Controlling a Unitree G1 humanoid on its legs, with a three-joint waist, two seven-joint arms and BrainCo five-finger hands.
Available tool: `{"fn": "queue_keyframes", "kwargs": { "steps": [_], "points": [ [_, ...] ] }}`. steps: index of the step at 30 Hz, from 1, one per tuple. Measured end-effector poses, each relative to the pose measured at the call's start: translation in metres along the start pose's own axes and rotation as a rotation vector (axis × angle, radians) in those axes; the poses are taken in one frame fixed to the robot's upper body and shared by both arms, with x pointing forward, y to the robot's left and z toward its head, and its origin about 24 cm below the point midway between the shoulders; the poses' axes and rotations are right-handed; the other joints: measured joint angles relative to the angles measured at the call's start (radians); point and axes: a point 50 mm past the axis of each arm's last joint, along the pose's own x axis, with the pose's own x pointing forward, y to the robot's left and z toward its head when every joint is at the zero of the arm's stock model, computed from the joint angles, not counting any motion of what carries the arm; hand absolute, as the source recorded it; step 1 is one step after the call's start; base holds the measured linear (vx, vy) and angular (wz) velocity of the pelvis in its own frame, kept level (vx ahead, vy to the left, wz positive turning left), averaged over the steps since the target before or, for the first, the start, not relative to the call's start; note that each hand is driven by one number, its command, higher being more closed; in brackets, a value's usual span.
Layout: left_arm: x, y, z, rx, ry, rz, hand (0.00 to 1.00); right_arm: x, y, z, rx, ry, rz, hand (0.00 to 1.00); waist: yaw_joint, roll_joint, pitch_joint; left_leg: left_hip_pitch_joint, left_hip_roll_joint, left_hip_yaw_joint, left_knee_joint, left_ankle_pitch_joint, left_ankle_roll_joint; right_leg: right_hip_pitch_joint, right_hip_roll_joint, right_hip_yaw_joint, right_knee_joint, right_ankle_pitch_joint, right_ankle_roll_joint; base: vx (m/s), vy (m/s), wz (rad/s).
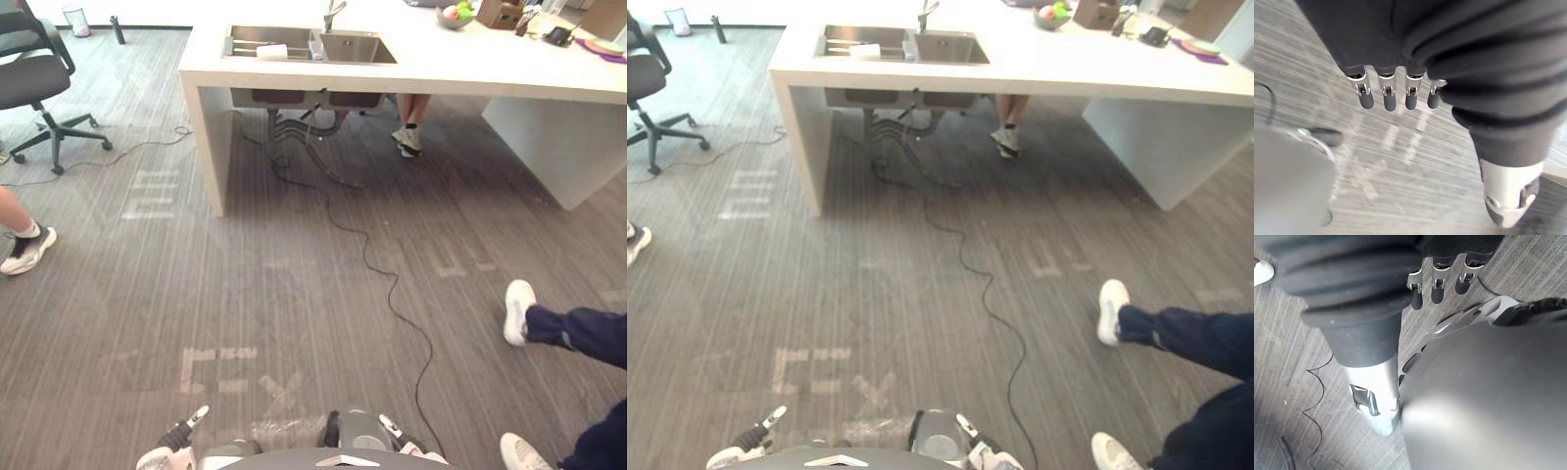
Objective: Walk over to the sink, pick up the cup, carry it to the dishwasher, place the cup inside the dishwasher, then close the dishwasher door
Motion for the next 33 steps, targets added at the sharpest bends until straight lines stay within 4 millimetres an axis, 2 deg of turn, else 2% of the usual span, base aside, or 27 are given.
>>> {"fn": "queue_keyframes", "kwargs": {
  "steps": [1,2,4,6,7,8,9,10,11,13,14,15,16,17,18,19,20,21,23,24,25,26,27,28,29,31,33],
  "points": [
    [0.001,-0.01,0.01,0.002,-0.044,-0.037,0.0,0.0,0.0,0.0,0.001,-0.003,-0.001,0.0,-0.004,0.001,0.001,0.0,0.007,-0.008,0.004,-0.007,-0.007,-0.008,0.007,0.0,-0.067,0.026,-0.001,0.17,-0.018,0.28],
    [0.002,-0.029,0.03,0.017,-0.131,-0.107,0.0,0.0,-0.002,-0.003,0.004,-0.004,-0.004,0.0,-0.011,0.003,0.003,-0.002,0.023,-0.023,0.004,-0.017,-0.019,-0.014,0.019,0.003,-0.221,0.106,-0.002,0.16,-0.039,0.3],
    [-0.001,-0.055,0.048,0.0,-0.22,-0.202,0.0,-0.001,-0.004,-0.008,0.036,0.005,-0.008,0.0,-0.017,-0.005,0.005,0.013,0.027,-0.047,0.011,-0.043,-0.04,-0.019,0.018,0.016,-0.416,0.209,0.016,0.29,-0.132,0.31],
    [-0.004,-0.068,0.056,-0.052,-0.256,-0.246,0.0,-0.002,-0.006,-0.012,0.059,0.008,-0.012,0.0,-0.021,-0.012,0.006,0.034,0.025,-0.066,0.051,-0.097,-0.068,-0.021,0.004,0.031,-0.445,0.214,0.014,0.4,-0.222,0.24],
    [-0.005,-0.068,0.055,-0.075,-0.256,-0.253,0.0,-0.004,-0.013,-0.019,0.093,0.025,-0.032,0.0,-0.023,-0.015,0.006,0.063,0.031,-0.082,0.086,-0.146,-0.094,0.008,0.006,0.054,-0.449,0.253,0.002,0.54,-0.275,0.31],
    [-0.005,-0.074,0.053,-0.079,-0.251,-0.272,0.0,-0.005,-0.021,-0.02,0.126,0.025,-0.053,0.0,-0.03,0.033,0.006,0.073,0.072,-0.112,0.116,-0.184,-0.103,0.005,0.033,0.059,-0.388,0.297,0.006,0.5,-0.233,0.39],
    [-0.006,-0.078,0.054,-0.074,-0.254,-0.291,0.0,-0.006,-0.025,-0.019,0.136,0.019,-0.062,0.0,-0.036,0.061,0.004,0.074,0.095,-0.126,0.127,-0.201,-0.104,-0.003,0.052,0.06,-0.35,0.297,0.004,0.52,-0.226,0.44],
    [-0.007,-0.083,0.056,-0.072,-0.265,-0.314,0.0,-0.007,-0.03,-0.015,0.139,0.012,-0.076,0.0,-0.043,0.081,0.002,0.076,0.119,-0.14,0.13,-0.221,-0.099,-0.024,0.073,0.064,-0.289,0.292,-0.004,0.53,-0.24,0.4],
    [-0.009,-0.089,0.059,-0.058,-0.283,-0.343,0.0,-0.008,-0.034,-0.011,0.14,0.004,-0.086,0.0,-0.037,0.116,-0.014,0.077,0.138,-0.163,0.151,-0.227,-0.089,-0.068,0.084,0.064,-0.179,0.246,-0.054,0.52,-0.25,0.26],
    [-0.011,-0.096,0.061,-0.057,-0.306,-0.364,0.0,-0.006,-0.032,-0.007,0.158,0.004,-0.088,0.0,-0.033,0.112,-0.018,0.023,0.152,-0.189,0.31,-0.22,-0.099,-0.108,0.068,0.055,-0.015,0.125,-0.069,0.48,-0.301,0.23],
    [-0.014,-0.104,0.062,-0.062,-0.331,-0.393,0.0,-0.007,-0.035,-0.008,0.169,0.0,-0.098,0.0,-0.033,0.126,-0.028,-0.053,0.183,-0.22,0.515,-0.194,-0.11,-0.084,0.07,0.029,0.034,0.049,-0.076,0.56,-0.336,0.42],
    [-0.018,-0.11,0.065,-0.066,-0.356,-0.42,0.0,-0.008,-0.038,-0.008,0.173,-0.007,-0.105,0.0,-0.034,0.141,-0.033,-0.12,0.214,-0.24,0.661,-0.131,-0.132,-0.051,0.082,0.007,0.033,0.016,-0.086,0.46,-0.239,0.4],
    [-0.021,-0.114,0.069,-0.07,-0.377,-0.435,0.0,-0.009,-0.039,-0.007,0.171,-0.012,-0.106,0.0,-0.033,0.148,-0.033,-0.161,0.235,-0.242,0.756,-0.064,-0.129,-0.022,0.097,0.0,0.021,0.0,-0.096,0.49,-0.204,0.29],
    [-0.026,-0.12,0.077,-0.084,-0.422,-0.459,0.0,-0.008,-0.038,-0.004,0.137,-0.026,-0.101,0.0,-0.028,0.154,-0.027,-0.25,0.282,-0.236,0.946,0.003,-0.096,0.057,0.131,-0.016,-0.033,-0.017,-0.118,0.5,-0.181,0.18],
    [-0.032,-0.126,0.09,-0.097,-0.481,-0.484,0.0,-0.008,-0.037,0.001,0.115,-0.04,-0.1,0.0,-0.018,0.165,-0.019,-0.341,0.286,-0.225,1.107,-0.036,-0.065,0.14,0.157,-0.02,-0.098,-0.021,-0.125,0.51,-0.156,0.12],
    [-0.036,-0.127,0.097,-0.106,-0.511,-0.493,0.0,-0.008,-0.037,0.004,0.112,-0.046,-0.098,0.0,-0.012,0.165,-0.016,-0.38,0.267,-0.22,1.145,-0.058,-0.056,0.184,0.162,-0.02,-0.132,-0.021,-0.125,0.58,-0.096,-0.06],
    [-0.046,-0.13,0.113,-0.127,-0.588,-0.522,0.0,-0.007,-0.034,0.009,0.094,-0.051,-0.09,0.0,0.011,0.15,-0.007,-0.472,0.194,-0.191,1.112,-0.1,-0.064,0.276,0.157,-0.017,-0.216,-0.016,-0.125,0.47,-0.039,-0.18],
    [-0.051,-0.13,0.121,-0.139,-0.624,-0.533,0.0,-0.006,-0.032,0.013,0.085,-0.052,-0.084,0.0,0.022,0.148,-0.005,-0.504,0.169,-0.169,1.058,-0.107,-0.063,0.303,0.154,-0.013,-0.247,-0.01,-0.121,0.53,-0.01,-0.42],
    [-0.068,-0.131,0.144,-0.173,-0.739,-0.558,0.0,-0.005,-0.027,0.021,0.055,-0.058,-0.067,0.0,0.052,0.141,-0.004,-0.548,0.101,-0.092,0.729,-0.092,-0.067,0.36,0.136,0.014,-0.312,0.005,-0.096,0.39,0.031,-0.51],
    [-0.08,-0.131,0.158,-0.196,-0.807,-0.572,0.0,-0.004,-0.022,0.027,0.006,-0.062,-0.056,0.0,0.065,0.144,-0.003,-0.55,0.059,-0.09,0.436,-0.026,-0.086,0.392,0.127,0.034,-0.343,0.001,-0.081,0.48,0.07,-0.55],
    [-0.087,-0.132,0.164,-0.206,-0.842,-0.579,0.0,-0.005,-0.022,0.032,-0.016,-0.073,-0.057,0.0,0.075,0.152,-0.003,-0.535,0.043,-0.105,0.235,0.064,-0.101,0.42,0.129,0.054,-0.359,-0.004,-0.068,0.6,0.123,-0.74],
    [-0.095,-0.131,0.171,-0.222,-0.882,-0.583,0.0,-0.006,-0.023,0.032,-0.043,-0.072,-0.059,0.0,0.088,0.171,-0.001,-0.51,0.045,-0.137,0.079,0.155,-0.138,0.465,0.148,0.084,-0.373,-0.033,-0.031,0.53,0.141,-0.62],
    [-0.097,-0.13,0.174,-0.229,-0.898,-0.583,0.0,-0.006,-0.026,0.031,-0.048,-0.068,-0.066,0.0,0.09,0.187,-0.004,-0.501,0.061,-0.153,0.064,0.148,-0.148,0.494,0.169,0.097,-0.373,-0.056,-0.019,0.53,0.193,-0.49],
    [-0.099,-0.126,0.182,-0.222,-0.923,-0.574,0.0,-0.006,-0.025,0.027,-0.039,-0.046,-0.07,0.0,0.087,0.193,-0.001,-0.492,0.064,-0.171,0.122,0.253,-0.087,0.549,0.168,0.109,-0.365,-0.108,-0.013,0.5,0.213,-0.24],
    [-0.101,-0.12,0.19,-0.227,-0.951,-0.57,0.0,-0.005,-0.025,0.018,-0.017,-0.013,-0.069,0.0,0.09,0.14,-0.002,-0.496,0.025,-0.164,0.173,0.268,-0.066,0.568,0.125,0.118,-0.351,-0.142,-0.024,0.47,0.193,-0.15],
    [-0.114,-0.117,0.201,-0.253,-1.018,-0.595,0.0,-0.005,-0.023,0.017,0.023,-0.004,-0.067,0.0,0.095,0.093,-0.002,-0.524,-0.014,-0.152,0.241,0.231,-0.013,0.552,0.079,0.122,-0.298,-0.152,-0.04,0.45,0.145,0.0],
    [-0.132,-0.124,0.209,-0.235,-1.07,-0.669,0.0,-0.007,-0.034,0.009,0.079,0.02,-0.098,0.0,0.111,0.08,-0.008,-0.518,-0.052,-0.139,0.27,0.199,0.031,0.48,0.028,0.123,-0.107,-0.135,-0.033,0.47,0.157,0.15]
  ]
}}
